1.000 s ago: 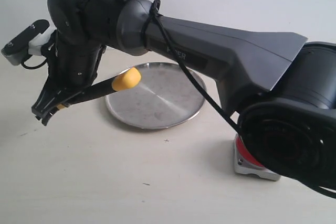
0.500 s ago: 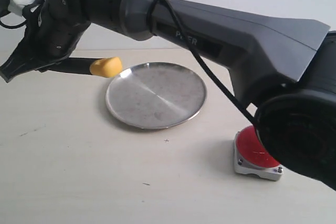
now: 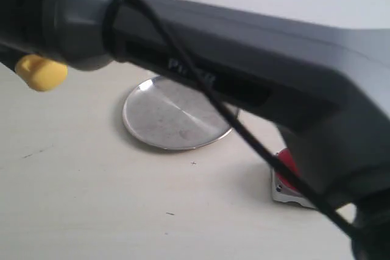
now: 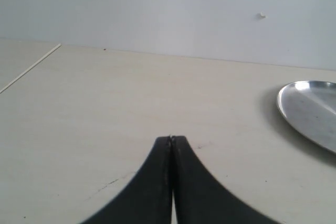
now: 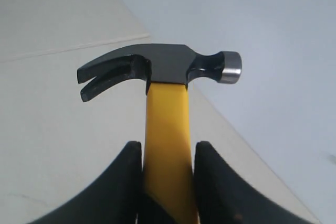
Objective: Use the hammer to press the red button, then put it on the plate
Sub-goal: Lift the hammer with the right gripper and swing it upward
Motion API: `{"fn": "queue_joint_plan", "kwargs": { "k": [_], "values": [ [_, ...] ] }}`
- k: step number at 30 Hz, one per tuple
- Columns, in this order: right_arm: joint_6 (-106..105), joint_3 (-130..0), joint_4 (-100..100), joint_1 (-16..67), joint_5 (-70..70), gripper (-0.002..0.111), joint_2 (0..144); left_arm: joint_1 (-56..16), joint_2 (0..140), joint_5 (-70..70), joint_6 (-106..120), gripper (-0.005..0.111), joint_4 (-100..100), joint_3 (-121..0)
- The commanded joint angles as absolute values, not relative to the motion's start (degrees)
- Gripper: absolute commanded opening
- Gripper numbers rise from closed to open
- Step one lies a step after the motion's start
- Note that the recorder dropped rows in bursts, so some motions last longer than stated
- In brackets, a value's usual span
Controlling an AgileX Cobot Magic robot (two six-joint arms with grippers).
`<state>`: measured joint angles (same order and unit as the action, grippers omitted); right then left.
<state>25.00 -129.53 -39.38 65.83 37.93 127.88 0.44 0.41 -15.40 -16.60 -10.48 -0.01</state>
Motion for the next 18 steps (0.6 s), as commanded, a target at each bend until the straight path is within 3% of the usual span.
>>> {"fn": "queue_joint_plan", "kwargs": {
  "k": [1, 12, 18],
  "values": [
    [29.9, -130.2, -43.5, 66.0, 35.2, 0.0, 123.2, 0.6, 0.0, -15.3, -16.6, 0.0, -10.2, 0.0],
    [44.9, -130.2, -60.5, 70.6, 42.2, 0.0, 121.4, 0.6, 0.0, -15.3, -16.6, 0.0, -10.2, 0.0],
    [64.9, -128.2, -85.2, 74.8, 52.6, 0.0, 121.2, 0.6, 0.0, -15.3, -16.6, 0.0, -10.2, 0.0]
  ]
}}
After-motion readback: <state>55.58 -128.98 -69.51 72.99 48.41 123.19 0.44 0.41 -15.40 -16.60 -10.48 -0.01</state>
